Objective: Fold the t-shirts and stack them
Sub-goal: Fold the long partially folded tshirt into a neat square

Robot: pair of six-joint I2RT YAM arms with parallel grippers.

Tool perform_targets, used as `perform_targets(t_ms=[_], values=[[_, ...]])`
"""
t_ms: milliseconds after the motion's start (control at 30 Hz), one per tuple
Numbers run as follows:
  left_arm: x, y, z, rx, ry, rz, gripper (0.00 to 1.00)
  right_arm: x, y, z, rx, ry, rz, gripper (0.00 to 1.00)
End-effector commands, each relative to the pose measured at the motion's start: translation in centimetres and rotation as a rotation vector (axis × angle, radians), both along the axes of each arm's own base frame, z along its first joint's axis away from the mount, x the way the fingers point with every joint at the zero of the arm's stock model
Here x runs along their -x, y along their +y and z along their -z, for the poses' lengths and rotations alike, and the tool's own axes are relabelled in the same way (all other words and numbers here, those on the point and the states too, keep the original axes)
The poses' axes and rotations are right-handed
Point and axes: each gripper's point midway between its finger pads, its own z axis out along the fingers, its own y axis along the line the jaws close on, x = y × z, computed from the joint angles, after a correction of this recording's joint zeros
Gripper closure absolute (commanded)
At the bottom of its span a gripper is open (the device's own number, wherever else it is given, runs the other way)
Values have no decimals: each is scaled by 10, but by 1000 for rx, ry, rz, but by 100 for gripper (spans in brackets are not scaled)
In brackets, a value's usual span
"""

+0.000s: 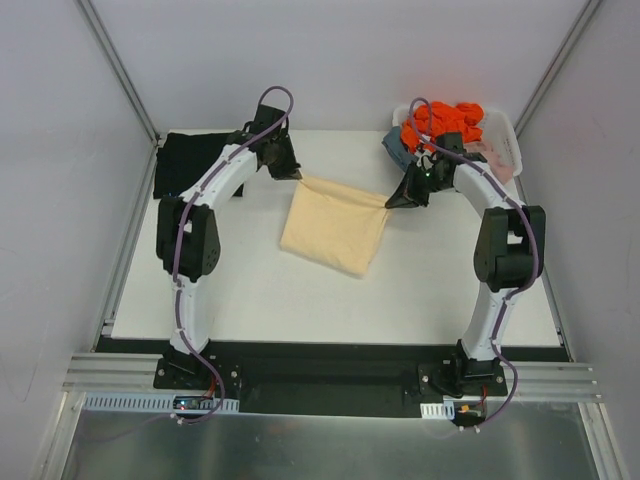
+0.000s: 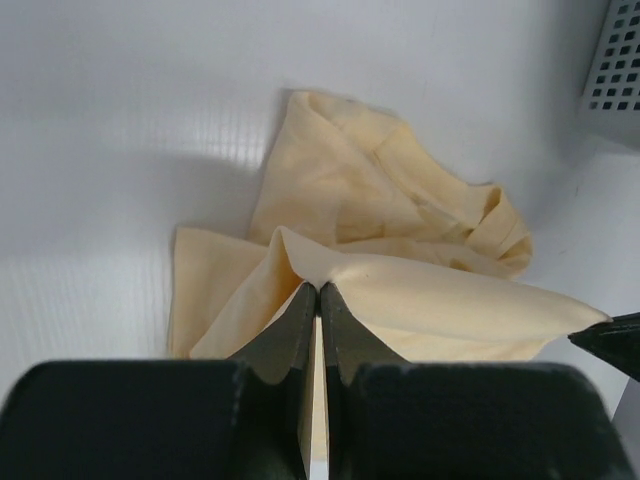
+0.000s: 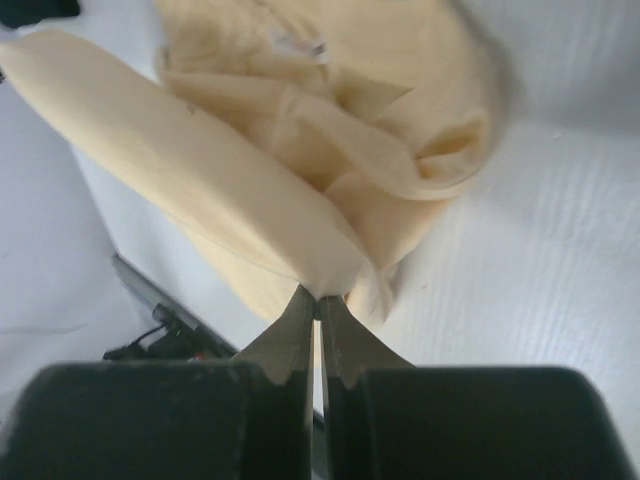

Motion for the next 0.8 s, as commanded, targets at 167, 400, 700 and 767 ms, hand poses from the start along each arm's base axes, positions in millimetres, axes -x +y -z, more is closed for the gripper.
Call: perform_targets(t_ms=[167, 400, 700, 767], values=[[-60, -19, 13, 96, -123, 62, 72, -42, -40, 29, 221, -41, 168, 80], [-47, -38, -9, 168, -135, 145, 19, -30, -21, 5, 253, -118, 60, 21], [19, -57, -25, 220, -98, 252, 1, 40, 29, -32, 146, -176, -42, 3], [29, -63, -10, 281, -49, 250, 1, 49, 60, -43, -28, -174, -66, 3]])
